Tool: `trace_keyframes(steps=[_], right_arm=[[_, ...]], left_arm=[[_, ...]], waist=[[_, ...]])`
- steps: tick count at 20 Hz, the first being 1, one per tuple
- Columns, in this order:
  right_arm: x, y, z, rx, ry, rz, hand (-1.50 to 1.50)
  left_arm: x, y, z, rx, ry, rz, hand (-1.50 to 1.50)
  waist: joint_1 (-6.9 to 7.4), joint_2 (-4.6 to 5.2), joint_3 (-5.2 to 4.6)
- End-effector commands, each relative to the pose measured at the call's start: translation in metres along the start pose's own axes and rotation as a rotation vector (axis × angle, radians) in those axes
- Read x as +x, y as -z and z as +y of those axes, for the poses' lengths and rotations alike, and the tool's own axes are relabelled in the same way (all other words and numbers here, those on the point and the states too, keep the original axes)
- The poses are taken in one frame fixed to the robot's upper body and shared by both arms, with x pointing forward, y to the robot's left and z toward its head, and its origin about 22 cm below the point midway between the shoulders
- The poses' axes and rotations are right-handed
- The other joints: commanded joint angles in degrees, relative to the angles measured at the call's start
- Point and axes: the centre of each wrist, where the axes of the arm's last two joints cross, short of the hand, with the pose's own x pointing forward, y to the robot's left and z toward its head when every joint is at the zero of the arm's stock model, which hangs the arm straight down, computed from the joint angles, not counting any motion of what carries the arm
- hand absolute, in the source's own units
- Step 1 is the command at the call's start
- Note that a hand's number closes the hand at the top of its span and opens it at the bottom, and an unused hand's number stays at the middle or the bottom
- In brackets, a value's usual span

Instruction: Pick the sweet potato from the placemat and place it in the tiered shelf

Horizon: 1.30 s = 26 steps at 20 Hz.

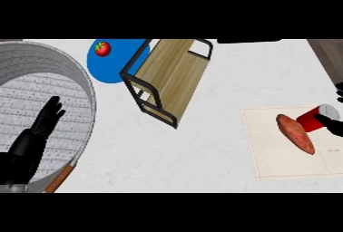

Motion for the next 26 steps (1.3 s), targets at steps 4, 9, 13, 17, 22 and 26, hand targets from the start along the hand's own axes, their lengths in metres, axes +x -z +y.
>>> trace_keyframes(steps=[4,9,13,17,22,26], right_arm=[[-0.040,-0.006,-0.075,0.145,0.154,0.010,-1.50],[-0.020,0.008,-0.088,0.355,0.095,-0.119,-1.50],[0.009,0.017,-0.078,0.536,-0.054,-0.032,-1.50],[0.045,0.017,-0.079,0.610,-0.400,0.031,-1.50],[0.088,0.022,-0.063,0.454,-0.831,0.047,-1.50],[0.096,0.023,-0.004,0.390,-0.940,0.079,-1.50]], left_arm=[[-0.033,-0.013,-0.049,-0.173,-0.079,0.193,0.00],[-0.035,0.008,-0.062,-0.183,-0.067,0.196,0.00],[-0.036,0.005,-0.069,-0.187,-0.069,0.211,0.00],[-0.037,0.003,-0.062,-0.183,-0.068,0.229,0.00],[-0.040,0.006,-0.055,-0.174,-0.059,0.203,0.00],[-0.027,0.019,-0.060,-0.199,-0.073,0.205,0.00]], waist=[[2.04,-0.27,-0.62],[2.27,-0.54,-0.80],[2.26,-0.91,-0.98],[1.81,-1.20,-1.13],[2.98,-1.00,-1.15],[3.12,-1.00,-1.01]])
